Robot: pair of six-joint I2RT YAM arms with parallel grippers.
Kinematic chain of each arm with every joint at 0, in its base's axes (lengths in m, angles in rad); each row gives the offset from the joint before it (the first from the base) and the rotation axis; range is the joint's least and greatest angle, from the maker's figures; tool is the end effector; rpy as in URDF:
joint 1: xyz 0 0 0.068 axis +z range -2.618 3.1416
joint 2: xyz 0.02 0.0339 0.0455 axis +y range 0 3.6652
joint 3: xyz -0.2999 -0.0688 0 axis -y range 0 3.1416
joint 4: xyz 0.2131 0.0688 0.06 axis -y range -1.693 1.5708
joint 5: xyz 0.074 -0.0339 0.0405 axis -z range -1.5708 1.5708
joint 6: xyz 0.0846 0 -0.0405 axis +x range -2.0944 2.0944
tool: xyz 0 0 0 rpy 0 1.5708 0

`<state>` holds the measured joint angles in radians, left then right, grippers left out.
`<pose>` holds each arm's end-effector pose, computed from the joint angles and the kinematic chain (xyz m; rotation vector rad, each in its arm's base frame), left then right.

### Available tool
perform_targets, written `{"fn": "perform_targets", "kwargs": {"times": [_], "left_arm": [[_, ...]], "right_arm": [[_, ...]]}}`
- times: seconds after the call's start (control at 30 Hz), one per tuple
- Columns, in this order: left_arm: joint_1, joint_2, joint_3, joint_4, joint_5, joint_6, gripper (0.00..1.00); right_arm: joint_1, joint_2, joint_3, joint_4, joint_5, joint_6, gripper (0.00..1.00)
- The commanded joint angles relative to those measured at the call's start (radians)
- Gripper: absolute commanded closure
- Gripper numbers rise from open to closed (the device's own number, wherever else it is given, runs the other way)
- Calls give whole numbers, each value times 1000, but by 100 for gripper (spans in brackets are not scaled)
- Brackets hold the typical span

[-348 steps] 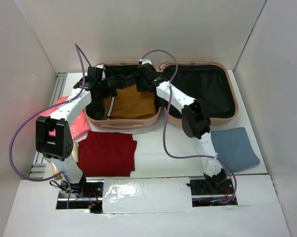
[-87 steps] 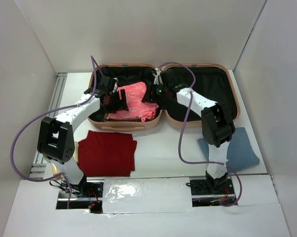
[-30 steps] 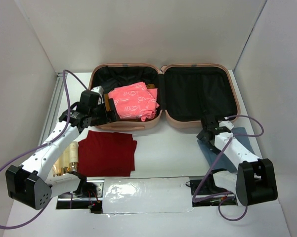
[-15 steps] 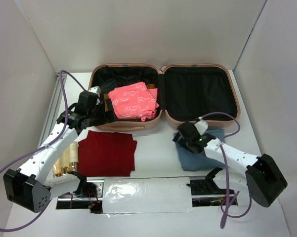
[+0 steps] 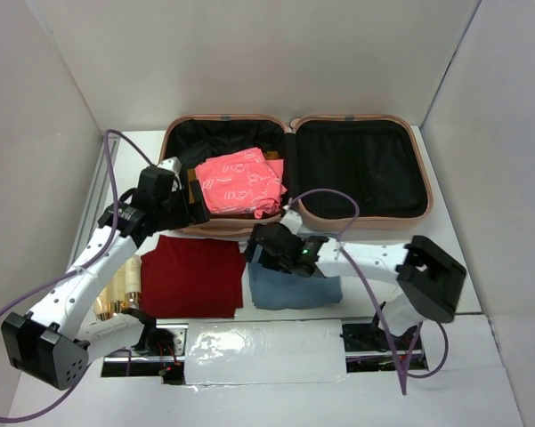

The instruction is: Pack the luggage

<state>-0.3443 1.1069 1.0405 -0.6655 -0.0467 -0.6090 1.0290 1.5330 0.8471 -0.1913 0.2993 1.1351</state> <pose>0.2087 -0.0707 0.3215 -0.3331 2.3172 -0.4303 0.1815 0.2532 0.2056 0.2677 2.4807 0.6186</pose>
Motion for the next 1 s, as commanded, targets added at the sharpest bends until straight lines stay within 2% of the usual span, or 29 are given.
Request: {"fn": "perform_targets", "kwargs": {"times": [0.0,0.03,0.13,0.23,0.3,0.47,0.57,0.67,0.8,0.97], "left_arm": [[-13,-64,-17,-2,39,-9,0],[-13,-64,-17,-2,39,-9,0],[-38,-64,-37,26,82,-9,0],[-100,-26,-72,72,110,-34,0],[-171,8,-101,134,155,-55,0],[-363,148,-126,260,211,-110,0],[-458,209,-138,341,248,-153,0],[-530,313,-122,356,211,-193,0],[-562,412,-100,311,154,-244,0],[-587,377,-166,348,105,-322,0]], "right_arm": [[-49,-157,-68,49,20,3,2],[-59,-227,-77,49,20,3,2],[-70,-307,-65,-43,43,-98,0],[-87,-367,-36,-268,116,-87,0],[-147,-437,-95,-381,138,-51,0],[-329,-669,-239,-437,74,-40,0],[-401,-738,-272,-448,44,-51,0],[-496,-774,-272,-486,12,-81,0],[-598,-765,-281,-464,-87,-155,0],[-713,-745,-301,-418,-232,-261,0]]}}
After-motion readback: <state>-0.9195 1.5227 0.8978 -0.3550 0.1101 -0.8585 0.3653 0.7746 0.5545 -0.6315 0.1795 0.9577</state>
